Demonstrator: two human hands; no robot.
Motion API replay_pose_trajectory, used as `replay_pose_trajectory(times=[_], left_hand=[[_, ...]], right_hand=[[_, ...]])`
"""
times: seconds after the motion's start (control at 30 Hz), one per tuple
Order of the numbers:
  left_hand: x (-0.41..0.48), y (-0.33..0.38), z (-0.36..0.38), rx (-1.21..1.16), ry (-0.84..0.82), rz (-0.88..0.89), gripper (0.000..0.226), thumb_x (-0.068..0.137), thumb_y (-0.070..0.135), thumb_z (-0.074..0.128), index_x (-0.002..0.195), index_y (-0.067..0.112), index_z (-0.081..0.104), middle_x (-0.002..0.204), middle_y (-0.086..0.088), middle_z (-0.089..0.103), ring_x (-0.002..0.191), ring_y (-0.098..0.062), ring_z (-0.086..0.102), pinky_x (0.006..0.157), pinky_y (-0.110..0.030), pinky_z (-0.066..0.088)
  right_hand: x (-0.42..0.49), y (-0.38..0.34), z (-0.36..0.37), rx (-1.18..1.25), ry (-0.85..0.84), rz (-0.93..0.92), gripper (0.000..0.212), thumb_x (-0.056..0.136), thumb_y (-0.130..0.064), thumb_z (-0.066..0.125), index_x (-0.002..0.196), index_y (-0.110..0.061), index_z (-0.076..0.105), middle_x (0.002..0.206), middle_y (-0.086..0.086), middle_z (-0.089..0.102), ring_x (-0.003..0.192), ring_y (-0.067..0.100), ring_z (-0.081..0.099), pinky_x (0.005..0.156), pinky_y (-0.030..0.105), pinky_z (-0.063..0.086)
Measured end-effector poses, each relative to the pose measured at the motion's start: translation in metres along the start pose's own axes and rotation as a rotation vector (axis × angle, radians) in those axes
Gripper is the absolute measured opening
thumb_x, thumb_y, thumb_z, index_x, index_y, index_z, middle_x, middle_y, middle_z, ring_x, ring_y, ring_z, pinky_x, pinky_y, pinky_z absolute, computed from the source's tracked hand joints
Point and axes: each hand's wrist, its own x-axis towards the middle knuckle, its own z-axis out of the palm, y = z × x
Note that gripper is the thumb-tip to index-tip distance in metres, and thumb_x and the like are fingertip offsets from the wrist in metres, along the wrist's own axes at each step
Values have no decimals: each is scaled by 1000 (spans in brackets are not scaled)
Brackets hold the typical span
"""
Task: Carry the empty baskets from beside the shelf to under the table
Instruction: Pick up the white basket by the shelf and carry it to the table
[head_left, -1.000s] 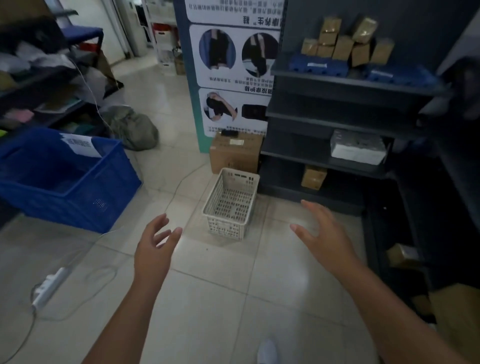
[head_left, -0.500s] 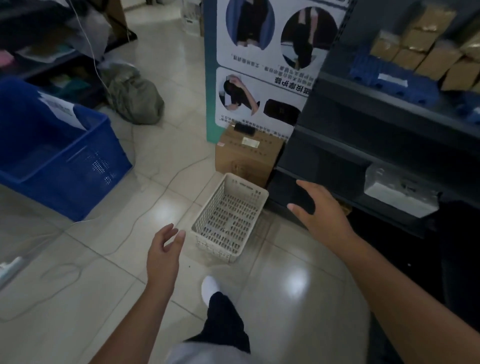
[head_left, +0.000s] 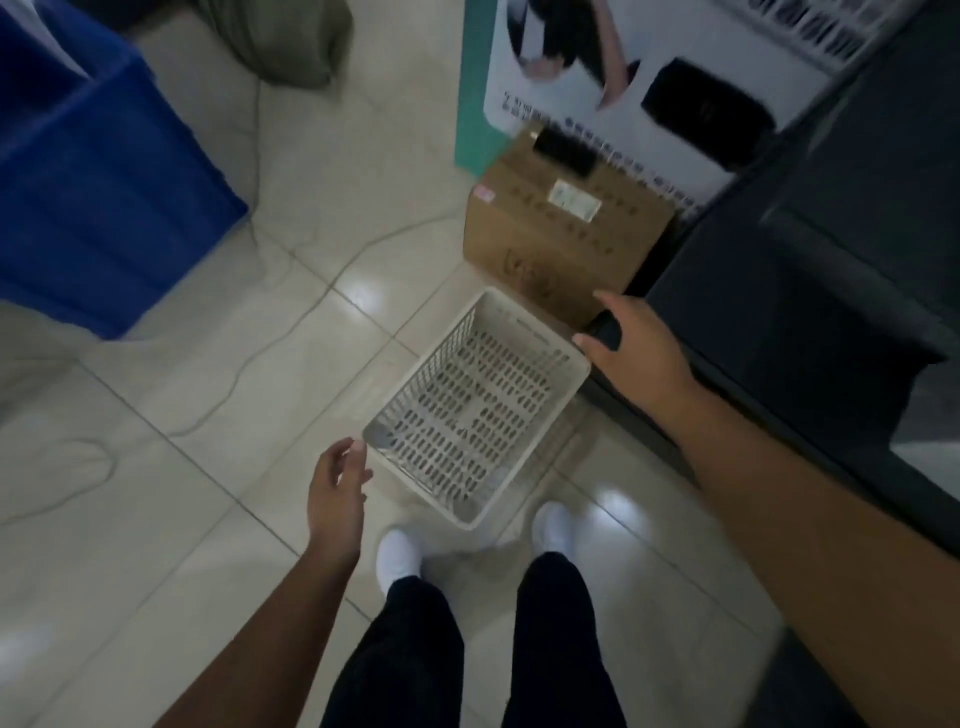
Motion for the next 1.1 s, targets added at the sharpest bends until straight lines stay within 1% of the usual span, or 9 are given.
replay_pose_trajectory(times=[0.13,0.3,0.4,0.53,0.73,0.83,0.93,1.0,1.1], left_hand=[[56,-75,67,29,116,-122,72,80,69,60,135,22,54,128,-1,63,114,-23,62,101,-53,46],[120,-185,124,-18,323,-394,78,87,53,68,149,12,41,145,-10,53,126,-33,54,108,-50,40],[154,-236,142,-137,328,-537,69,93,41,65,150,10,40,145,-17,52,126,-38,54,105,-53,43],[191,-286,152,-229,396,-523,52,87,42,71,130,17,58,121,-7,67,106,-32,64,92,-47,51],[217,-333,158,8,587,-449,54,66,64,63,98,21,67,83,5,71,82,-26,69,79,-47,57],[217,-346,167,58,571,-471,52,68,64,60,87,16,65,75,2,68,72,-29,65,71,-44,54],[221,-352,175,-102,548,-523,47,71,50,65,92,8,71,68,-9,72,64,-31,67,67,-47,58],[223,-352,177,-213,531,-520,34,72,42,67,83,10,68,55,-7,66,49,-26,60,56,-41,53],[222,-348,176,-265,521,-496,30,78,43,68,72,14,62,48,-1,56,41,-21,50,54,-34,44]], right_hand=[[87,78,76,-32,-76,50,67,92,-49,59,150,-24,37,154,6,37,136,25,41,106,40,39],[157,170,171,-114,-168,87,67,93,-46,58,151,-20,35,155,8,35,133,31,44,103,43,44],[193,216,220,-185,-216,102,69,94,-48,55,152,-21,32,155,10,34,134,33,43,104,46,43],[243,250,270,-271,-225,51,73,93,-46,58,153,-18,29,154,16,35,132,37,43,103,47,43],[306,259,316,-114,-277,89,64,95,-42,55,149,-15,33,144,18,47,126,36,49,102,48,44],[320,261,332,-148,-262,101,45,98,-40,48,131,-11,44,126,20,58,113,38,57,93,49,49],[326,263,340,-196,-193,69,25,100,-38,42,97,-14,42,100,20,58,94,39,59,82,48,52],[327,264,341,-174,-191,61,22,100,-38,42,92,-17,39,96,17,56,90,36,58,80,46,52],[324,265,339,-109,-200,61,24,101,-35,43,92,-13,43,98,17,59,90,33,58,81,44,52]])
